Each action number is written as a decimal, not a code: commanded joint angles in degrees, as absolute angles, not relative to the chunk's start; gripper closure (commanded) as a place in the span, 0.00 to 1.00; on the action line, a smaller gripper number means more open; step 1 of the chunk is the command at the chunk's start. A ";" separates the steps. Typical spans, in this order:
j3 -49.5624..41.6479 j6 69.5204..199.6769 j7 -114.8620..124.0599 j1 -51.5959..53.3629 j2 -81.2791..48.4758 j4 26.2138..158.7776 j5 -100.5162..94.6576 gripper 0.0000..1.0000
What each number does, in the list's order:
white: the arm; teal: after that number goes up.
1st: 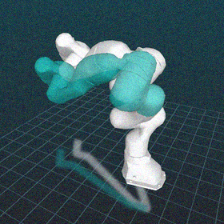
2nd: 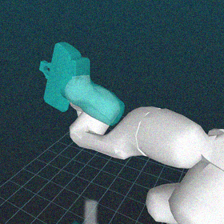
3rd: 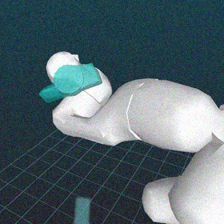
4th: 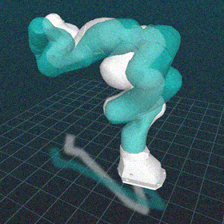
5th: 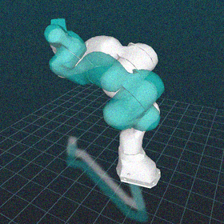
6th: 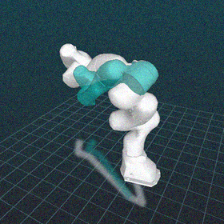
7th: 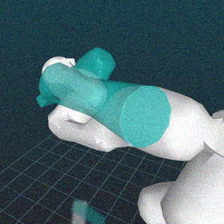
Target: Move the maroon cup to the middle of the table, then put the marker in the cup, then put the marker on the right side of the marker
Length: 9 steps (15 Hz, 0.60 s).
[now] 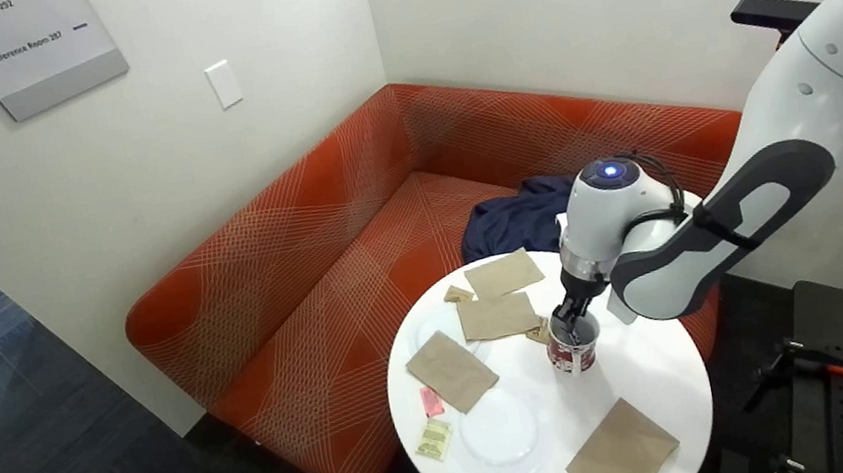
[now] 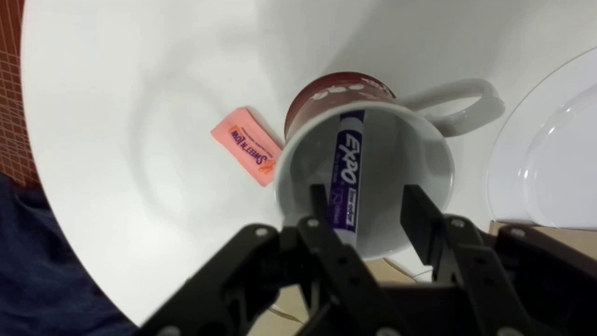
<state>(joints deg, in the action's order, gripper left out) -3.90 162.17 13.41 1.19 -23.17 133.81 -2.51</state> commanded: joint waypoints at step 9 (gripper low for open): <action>-3.30 156.00 10.64 0.41 -27.40 127.50 -0.90 0.63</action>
<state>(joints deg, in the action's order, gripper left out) -3.80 158.61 13.31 1.18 -26.09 130.02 -2.51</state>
